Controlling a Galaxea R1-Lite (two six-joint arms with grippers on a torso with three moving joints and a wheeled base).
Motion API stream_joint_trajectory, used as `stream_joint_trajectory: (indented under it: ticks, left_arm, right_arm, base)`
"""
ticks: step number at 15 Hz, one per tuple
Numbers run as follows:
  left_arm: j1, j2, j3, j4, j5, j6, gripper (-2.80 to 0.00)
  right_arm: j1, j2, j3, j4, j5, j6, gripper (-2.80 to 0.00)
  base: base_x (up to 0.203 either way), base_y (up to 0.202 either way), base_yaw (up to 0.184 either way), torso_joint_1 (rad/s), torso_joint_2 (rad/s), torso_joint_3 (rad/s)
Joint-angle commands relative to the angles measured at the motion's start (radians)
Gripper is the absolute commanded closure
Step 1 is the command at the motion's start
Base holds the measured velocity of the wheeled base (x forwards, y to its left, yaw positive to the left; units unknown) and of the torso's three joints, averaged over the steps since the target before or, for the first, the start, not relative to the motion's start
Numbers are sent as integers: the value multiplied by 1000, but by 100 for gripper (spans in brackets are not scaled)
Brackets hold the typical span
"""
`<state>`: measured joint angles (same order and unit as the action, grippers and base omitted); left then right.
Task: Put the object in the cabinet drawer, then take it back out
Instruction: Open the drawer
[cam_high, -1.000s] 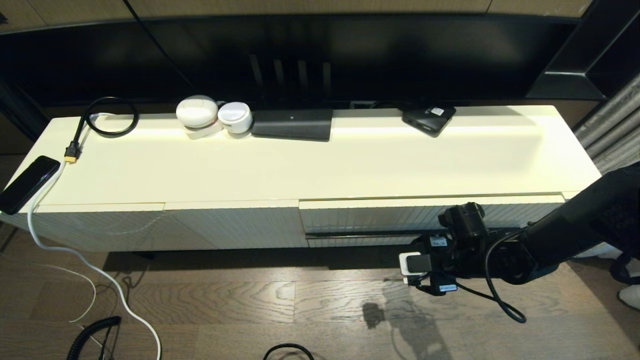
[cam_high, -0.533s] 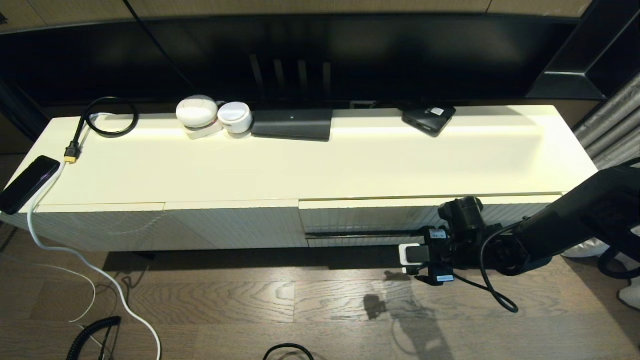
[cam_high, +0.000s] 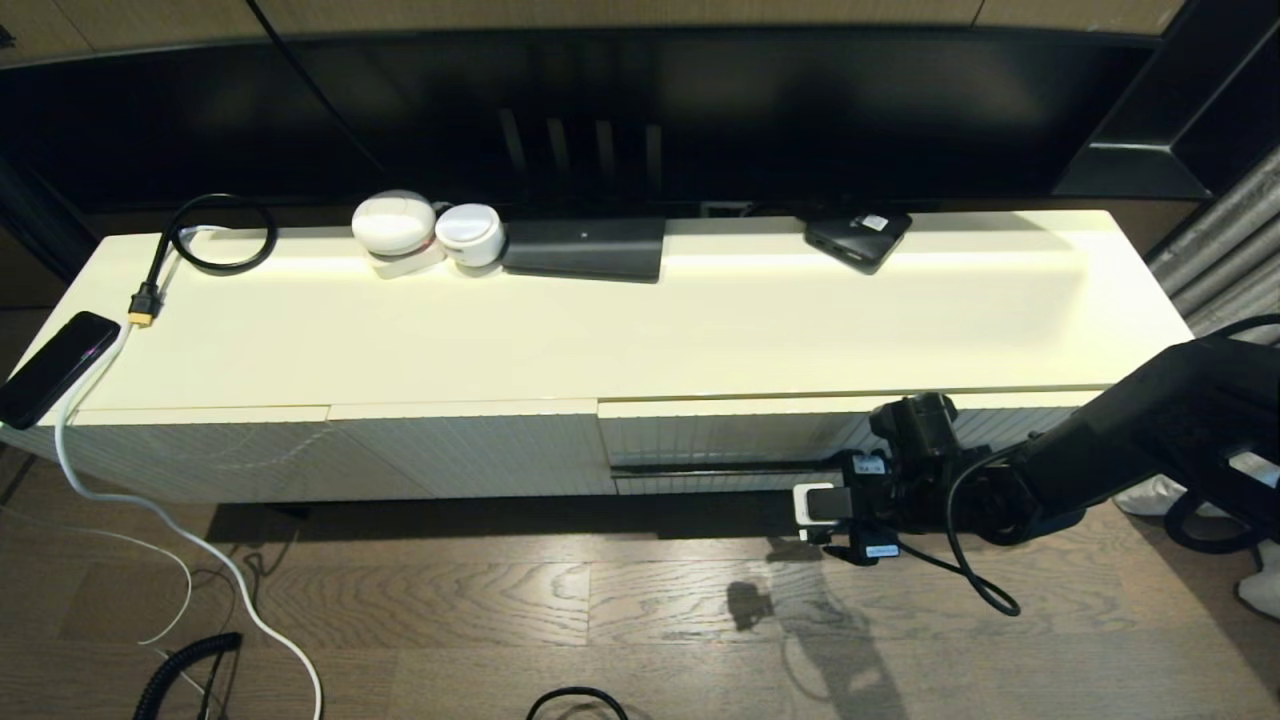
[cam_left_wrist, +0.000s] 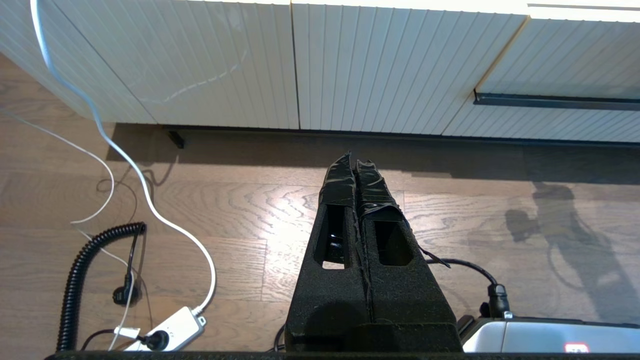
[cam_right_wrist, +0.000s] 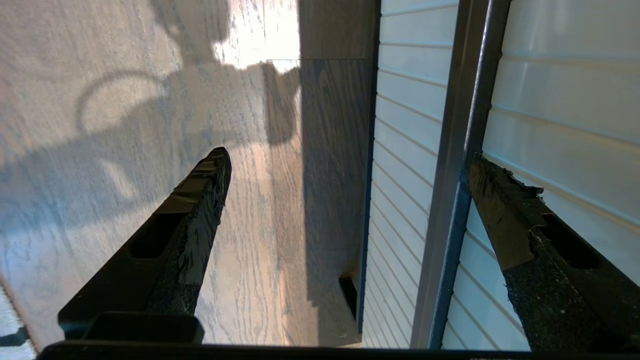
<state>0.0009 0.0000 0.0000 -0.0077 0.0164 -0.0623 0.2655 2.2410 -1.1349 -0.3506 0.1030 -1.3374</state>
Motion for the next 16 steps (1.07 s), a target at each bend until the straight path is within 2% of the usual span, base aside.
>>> stream_joint_trajectory:
  ticks: [1,7,16]
  left_arm:
    - [1,0,0,0,0,-1,0]
    - [-1,0,0,0,0,-1,0]
    - [-1,0,0,0,0,-1,0]
  right_arm:
    - [-2,12,-15,-1,1,-8,-280]
    - [-21,38,-59,-1,1,-9,-280]
    - [-26,71,-46,-11,3,-19,-280]
  base:
    - [0,0,0,0,0,0]
    - [0,0,0,0,0,0]
    - [0,0,0,0,0,0]
